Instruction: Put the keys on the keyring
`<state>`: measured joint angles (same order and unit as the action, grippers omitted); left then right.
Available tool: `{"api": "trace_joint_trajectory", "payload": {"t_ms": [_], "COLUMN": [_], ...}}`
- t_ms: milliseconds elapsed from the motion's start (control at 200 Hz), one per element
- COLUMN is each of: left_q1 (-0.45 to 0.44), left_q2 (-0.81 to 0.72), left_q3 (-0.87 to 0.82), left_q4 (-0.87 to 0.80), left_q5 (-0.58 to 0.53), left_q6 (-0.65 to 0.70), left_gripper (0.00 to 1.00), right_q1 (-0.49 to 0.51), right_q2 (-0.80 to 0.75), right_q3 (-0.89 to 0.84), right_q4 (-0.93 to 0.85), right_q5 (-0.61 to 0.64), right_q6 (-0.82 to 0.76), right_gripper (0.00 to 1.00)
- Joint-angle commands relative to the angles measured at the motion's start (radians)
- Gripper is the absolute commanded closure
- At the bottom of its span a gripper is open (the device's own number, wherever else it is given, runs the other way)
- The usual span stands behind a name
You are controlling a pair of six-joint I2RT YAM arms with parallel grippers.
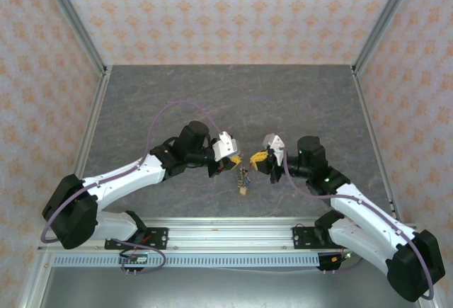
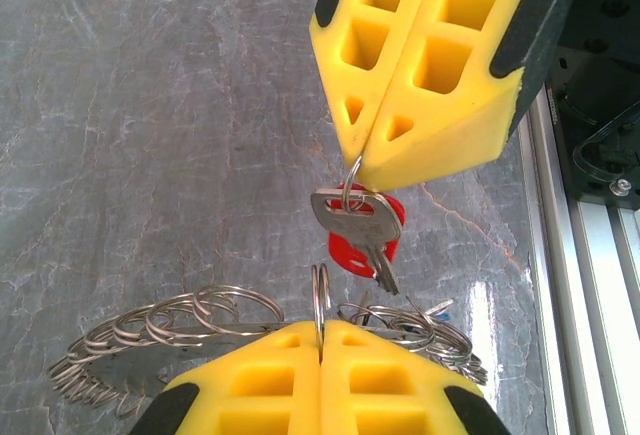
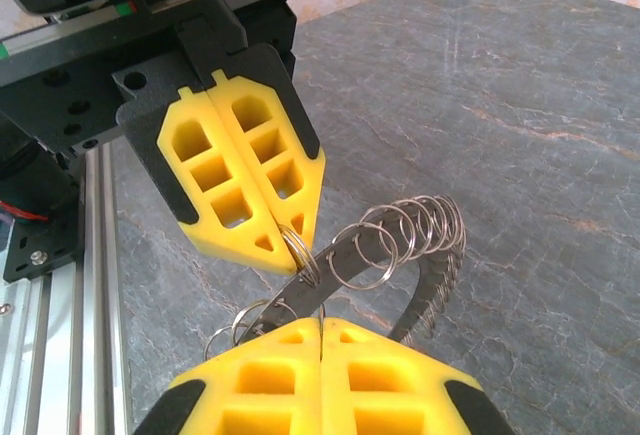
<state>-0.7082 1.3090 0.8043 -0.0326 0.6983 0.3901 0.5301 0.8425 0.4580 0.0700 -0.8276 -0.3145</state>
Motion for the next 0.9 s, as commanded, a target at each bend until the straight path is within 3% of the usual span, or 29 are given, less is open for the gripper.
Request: {"api": "trace_joint_trajectory", "payload": {"t_ms": [0, 896], "left_q1": [-0.01, -0.01], "left_q2": [-0.002, 0.006], "left_q3": [0.038, 0.049], "left_q4": [0.051, 0.036], "left_q5": [0.014, 0.012], "left_q6": [-0.003, -0.005], "left_gripper": [1.0, 1.0], "right_q1": [0.02, 0.085], "right_q2": [0.009, 0.109], "right_q3": [0.039, 0.041], "right_q4": [0.074, 0.217], "right_q5": [-0.031, 0.082], "right_q6": [0.028, 0.026], "right_gripper": [1.0, 1.0]}}
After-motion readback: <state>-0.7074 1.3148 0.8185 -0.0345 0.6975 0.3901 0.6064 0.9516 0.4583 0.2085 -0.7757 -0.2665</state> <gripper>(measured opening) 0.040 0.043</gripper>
